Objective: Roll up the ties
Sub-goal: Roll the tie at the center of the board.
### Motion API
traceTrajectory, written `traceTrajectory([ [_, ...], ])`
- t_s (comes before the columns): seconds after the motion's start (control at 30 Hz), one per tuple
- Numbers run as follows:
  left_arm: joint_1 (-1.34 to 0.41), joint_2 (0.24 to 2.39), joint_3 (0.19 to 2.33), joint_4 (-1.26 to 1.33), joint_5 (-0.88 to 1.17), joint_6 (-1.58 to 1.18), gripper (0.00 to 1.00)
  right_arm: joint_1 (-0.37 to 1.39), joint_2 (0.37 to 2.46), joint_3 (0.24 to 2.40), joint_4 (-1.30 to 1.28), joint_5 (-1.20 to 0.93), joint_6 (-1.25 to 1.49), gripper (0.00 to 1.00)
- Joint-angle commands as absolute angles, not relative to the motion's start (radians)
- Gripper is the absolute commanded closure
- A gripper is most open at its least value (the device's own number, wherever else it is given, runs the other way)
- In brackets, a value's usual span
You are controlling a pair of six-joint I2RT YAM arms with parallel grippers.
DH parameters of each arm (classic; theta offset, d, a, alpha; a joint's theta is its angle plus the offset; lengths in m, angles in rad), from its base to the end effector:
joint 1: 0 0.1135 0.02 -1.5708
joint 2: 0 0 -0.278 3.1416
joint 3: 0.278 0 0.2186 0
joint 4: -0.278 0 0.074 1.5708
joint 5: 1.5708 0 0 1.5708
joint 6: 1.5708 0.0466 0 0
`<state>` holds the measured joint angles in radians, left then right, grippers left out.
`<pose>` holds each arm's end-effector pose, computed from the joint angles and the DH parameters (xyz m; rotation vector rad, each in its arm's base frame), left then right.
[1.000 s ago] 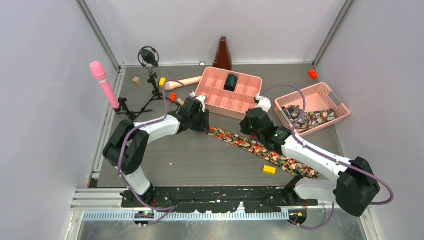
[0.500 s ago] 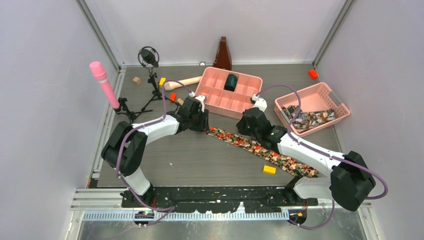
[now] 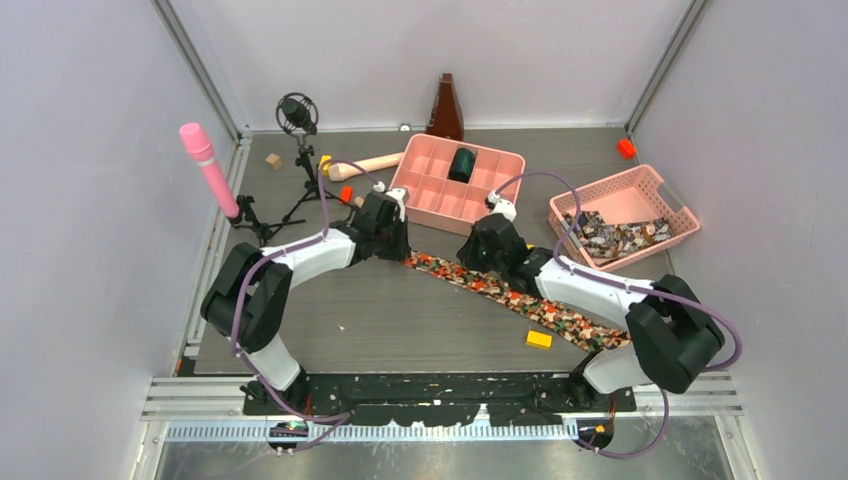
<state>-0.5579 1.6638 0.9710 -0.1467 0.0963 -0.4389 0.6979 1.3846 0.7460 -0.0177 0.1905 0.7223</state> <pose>0.2744 -0.1765 0.2126 0.1936 2.4787 -0.5602 0.2110 0.1654 0.2365 0.1345 2.2699 0.5640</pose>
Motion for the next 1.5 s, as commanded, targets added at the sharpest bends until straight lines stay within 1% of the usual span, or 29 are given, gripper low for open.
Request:
traceTrajectory([
  [0.0, -0.544, 1.628, 0.972, -0.120, 0.118, -0.450, 0.91, 0.696, 1.435, 0.804, 0.088, 0.128, 0.758, 0.97],
  [0.1, -0.539, 1.628, 0.968, -0.118, 0.120, -0.452, 1.00, 0.696, 1.481, 0.824, 0.108, 0.100, 0.763, 0.97],
  [0.47, -0.523, 1.634, 0.950, -0.094, 0.141, -0.462, 1.00, 0.696, 1.628, 0.926, 0.163, 0.016, 0.759, 0.98],
  [0.83, -0.514, 1.642, 0.939, -0.087, 0.146, -0.462, 1.00, 0.697, 1.785, 1.060, 0.180, -0.140, 0.723, 0.99],
  [1.47, -0.508, 1.666, 0.931, -0.073, 0.155, -0.460, 1.00, 0.698, 1.903, 1.148, 0.167, -0.215, 0.735, 1.00],
])
